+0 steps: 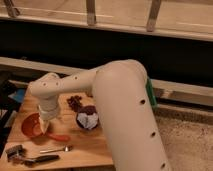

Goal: Place pepper in table surface

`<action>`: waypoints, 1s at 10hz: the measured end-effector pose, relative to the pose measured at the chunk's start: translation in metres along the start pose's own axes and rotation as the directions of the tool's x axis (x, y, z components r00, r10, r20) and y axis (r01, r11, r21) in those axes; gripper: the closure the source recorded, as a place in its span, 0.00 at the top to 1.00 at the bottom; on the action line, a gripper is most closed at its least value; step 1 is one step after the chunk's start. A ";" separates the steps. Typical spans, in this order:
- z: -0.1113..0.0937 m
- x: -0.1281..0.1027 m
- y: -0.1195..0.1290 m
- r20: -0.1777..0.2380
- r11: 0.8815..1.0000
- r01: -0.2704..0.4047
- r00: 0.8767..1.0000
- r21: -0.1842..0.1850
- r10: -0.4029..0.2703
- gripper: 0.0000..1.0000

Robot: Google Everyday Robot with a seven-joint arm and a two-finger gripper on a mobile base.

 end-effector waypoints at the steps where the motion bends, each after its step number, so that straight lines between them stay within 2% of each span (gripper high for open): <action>1: 0.008 0.000 0.002 -0.017 1.000 -0.006 1.000 0.014 0.006 0.65; 5: 0.033 0.005 -0.002 -0.066 0.999 -0.034 0.997 0.030 0.036 0.65; 10: 0.055 0.024 -0.004 -0.114 0.997 -0.075 0.991 0.013 0.076 0.65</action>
